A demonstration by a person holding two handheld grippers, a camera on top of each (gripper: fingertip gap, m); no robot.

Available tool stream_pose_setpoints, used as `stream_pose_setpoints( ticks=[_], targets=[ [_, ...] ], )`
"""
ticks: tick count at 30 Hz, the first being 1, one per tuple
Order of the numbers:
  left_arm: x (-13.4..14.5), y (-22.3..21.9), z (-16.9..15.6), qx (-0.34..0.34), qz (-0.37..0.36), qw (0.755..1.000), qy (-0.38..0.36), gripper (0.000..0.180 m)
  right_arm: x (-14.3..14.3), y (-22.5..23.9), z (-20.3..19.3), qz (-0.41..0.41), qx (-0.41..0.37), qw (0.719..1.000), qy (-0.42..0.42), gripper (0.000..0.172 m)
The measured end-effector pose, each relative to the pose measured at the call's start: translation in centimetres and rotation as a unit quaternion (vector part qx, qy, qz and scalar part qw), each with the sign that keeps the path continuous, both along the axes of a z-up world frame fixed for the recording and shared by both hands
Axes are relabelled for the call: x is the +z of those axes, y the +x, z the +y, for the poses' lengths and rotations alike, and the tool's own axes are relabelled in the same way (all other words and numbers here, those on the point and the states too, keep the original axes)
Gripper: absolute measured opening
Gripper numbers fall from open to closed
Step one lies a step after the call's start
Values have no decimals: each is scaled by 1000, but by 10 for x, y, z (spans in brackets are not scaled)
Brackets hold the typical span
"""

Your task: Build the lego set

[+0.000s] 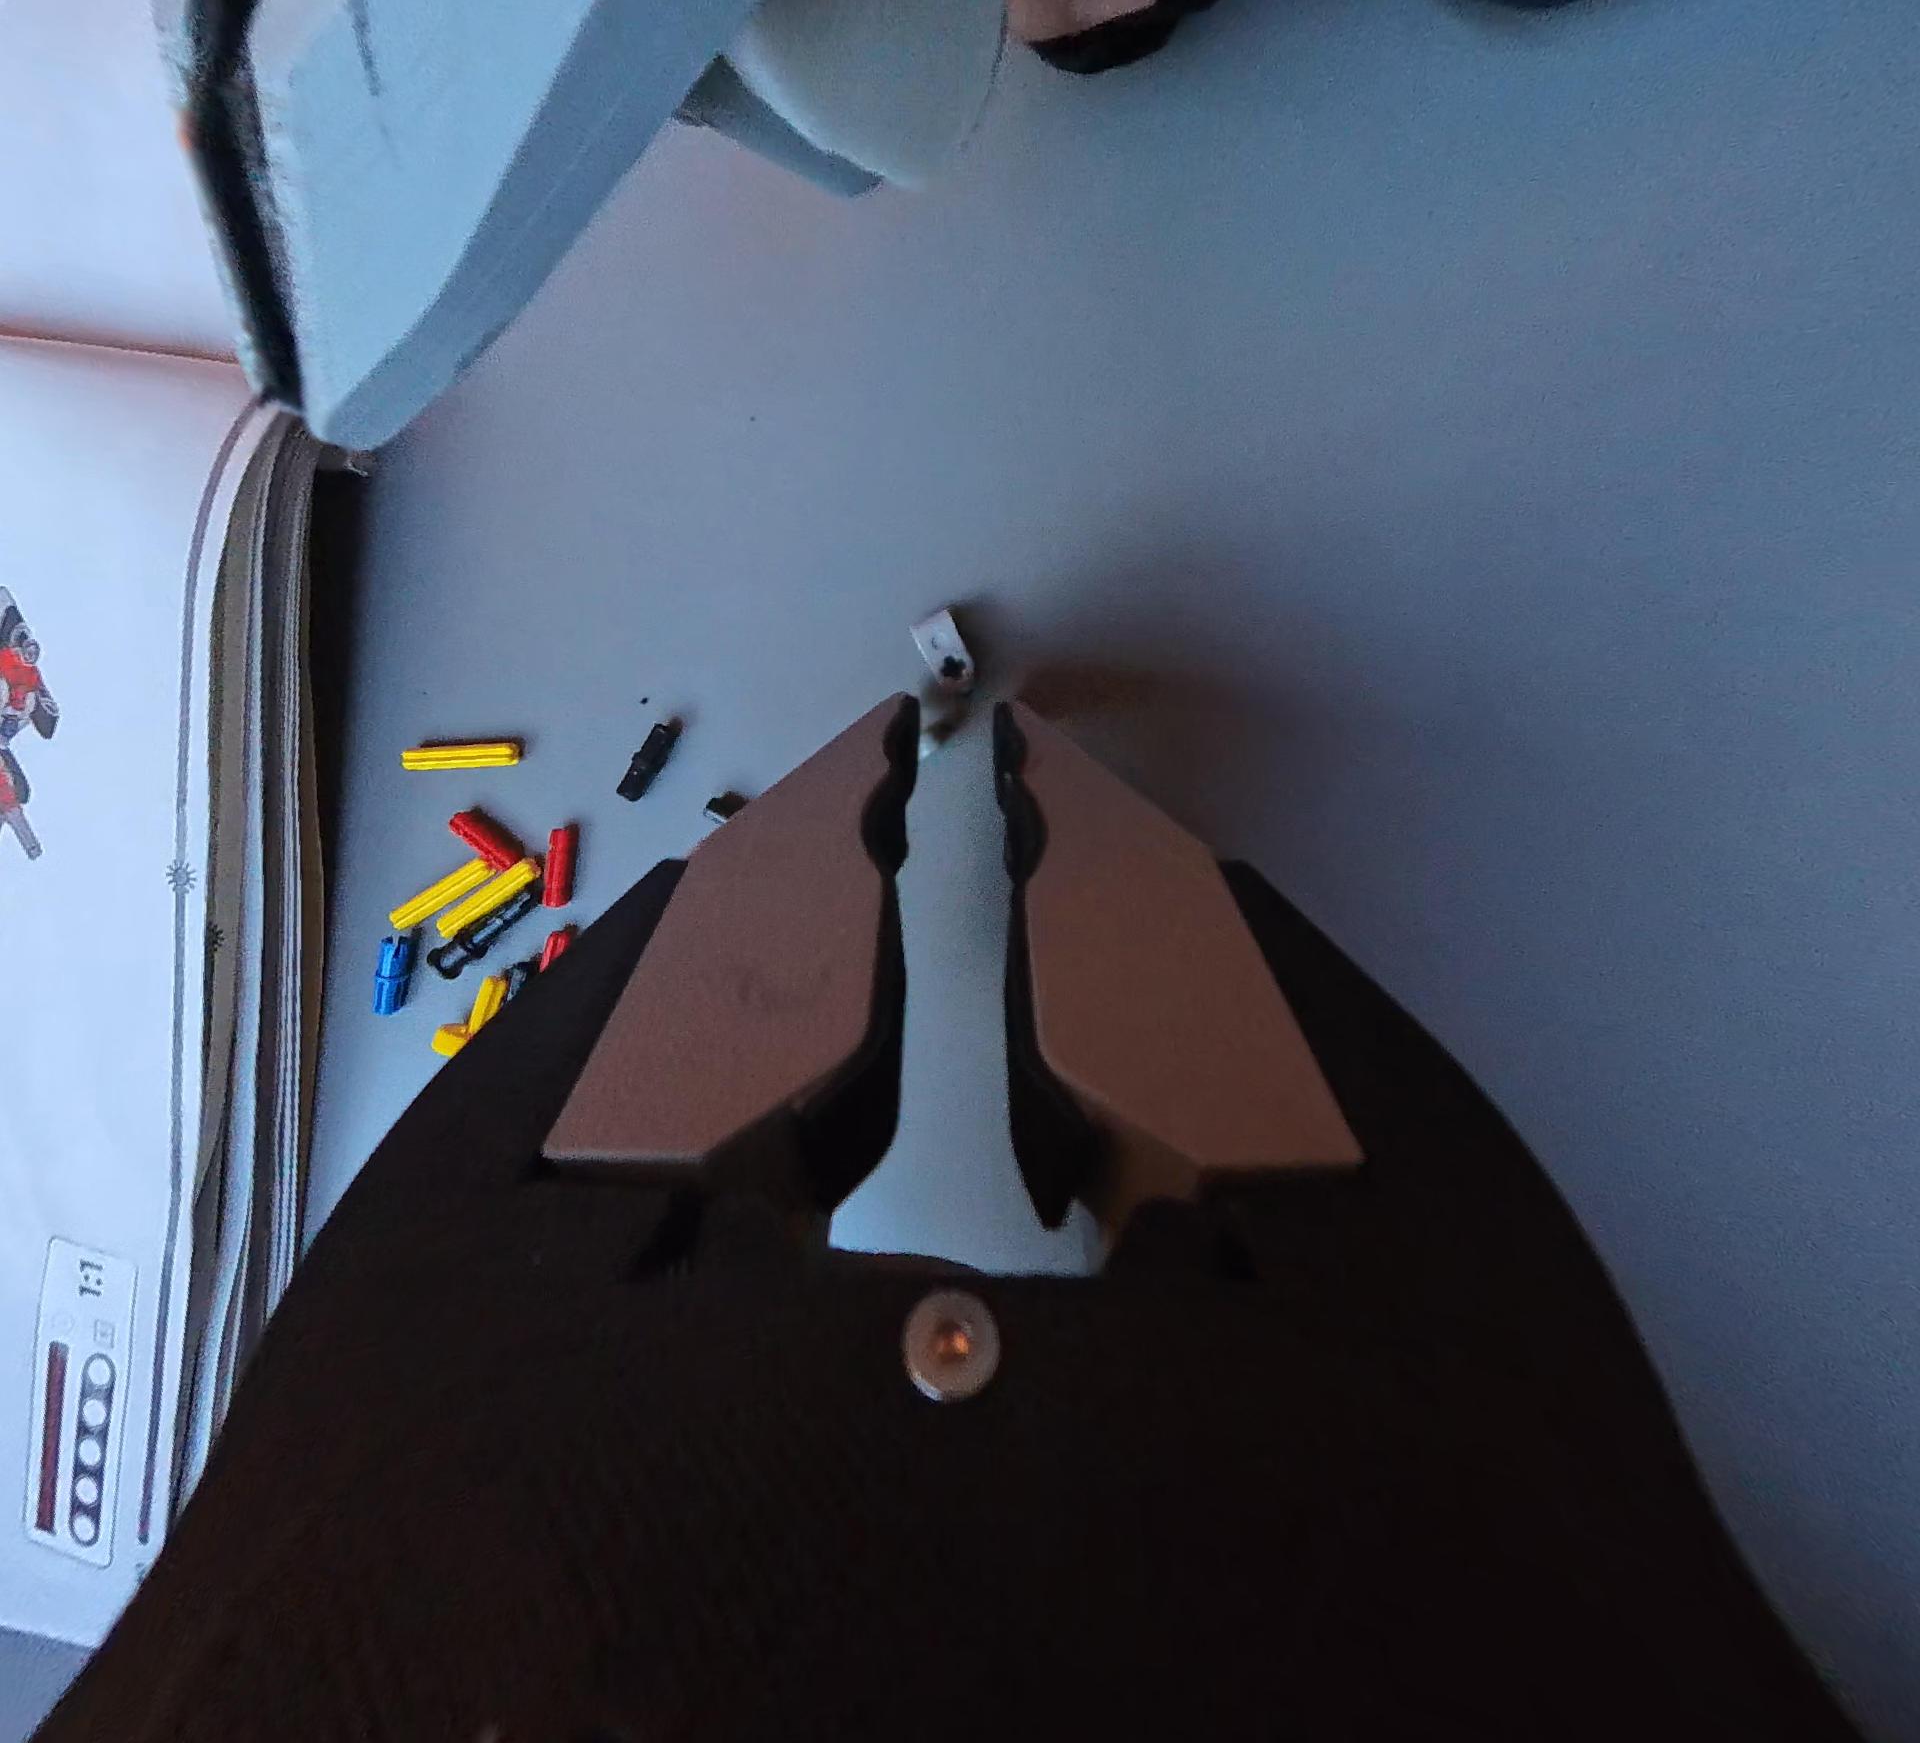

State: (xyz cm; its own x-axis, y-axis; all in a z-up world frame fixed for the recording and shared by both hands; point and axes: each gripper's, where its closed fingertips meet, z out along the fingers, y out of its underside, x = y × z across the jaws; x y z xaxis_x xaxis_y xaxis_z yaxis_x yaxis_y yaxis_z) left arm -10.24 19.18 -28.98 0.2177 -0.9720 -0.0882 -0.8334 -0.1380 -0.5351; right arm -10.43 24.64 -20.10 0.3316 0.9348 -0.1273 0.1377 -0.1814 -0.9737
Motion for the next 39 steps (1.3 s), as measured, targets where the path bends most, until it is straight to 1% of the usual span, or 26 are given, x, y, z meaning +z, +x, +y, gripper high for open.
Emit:
stream_pose_setpoints(
  ticks=[3,6,11,15,17,20,22,24,26,28,30,32,34,37,39],
  targets=[
    [0,0,-2,6,-12,1000,-6,18,1,-1,-2,-1,4,1000,2,0],
    [3,-3,-3,20,-30,999,-13,20,1,-2,-4,-3,7,1000,4,0],
    [22,-15,-9,42,-71,997,-9,23,-3,-2,-2,-9,4,1000,0,0],
    [35,-36,-15,69,-102,992,-4,23,-9,-3,-1,-11,12,1000,-22,0],
    [36,-48,-16,85,-109,990,-5,24,-13,-5,-8,-19,40,998,-52,6],
    [30,-58,-18,105,-118,987,-16,23,-21,-9,-27,-40,89,989,-107,10],
    [24,-57,-21,105,-121,987,-23,23,-25,-11,-40,-54,109,985,-118,8],
    [19,-53,-24,96,-117,988,-21,23,-34,-12,-49,-94,120,981,-117,7],
    [15,-48,-24,90,-109,990,-12,23,-46,-11,-57,-160,127,973,-104,8],
    [12,-43,-27,80,-105,991,-9,22,-58,-7,-63,-227,124,963,-75,7],
    [9,-37,-29,71,-106,992,-7,22,-66,0,-69,-268,113,955,-49,5],
    [7,-31,-28,70,-105,992,-5,21,-70,2,-75,-272,100,956,-52,4],
    [5,-28,-24,70,-100,993,-3,21,-74,-2,-79,-260,80,959,-75,4],
    [2,-23,-23,67,-100,993,-10,21,-81,-4,-73,-260,33,962,-83,4],
    [1,-21,-23,66,-99,993,-10,21,-82,-4,-69,-255,15,963,-83,3]
  ],
)
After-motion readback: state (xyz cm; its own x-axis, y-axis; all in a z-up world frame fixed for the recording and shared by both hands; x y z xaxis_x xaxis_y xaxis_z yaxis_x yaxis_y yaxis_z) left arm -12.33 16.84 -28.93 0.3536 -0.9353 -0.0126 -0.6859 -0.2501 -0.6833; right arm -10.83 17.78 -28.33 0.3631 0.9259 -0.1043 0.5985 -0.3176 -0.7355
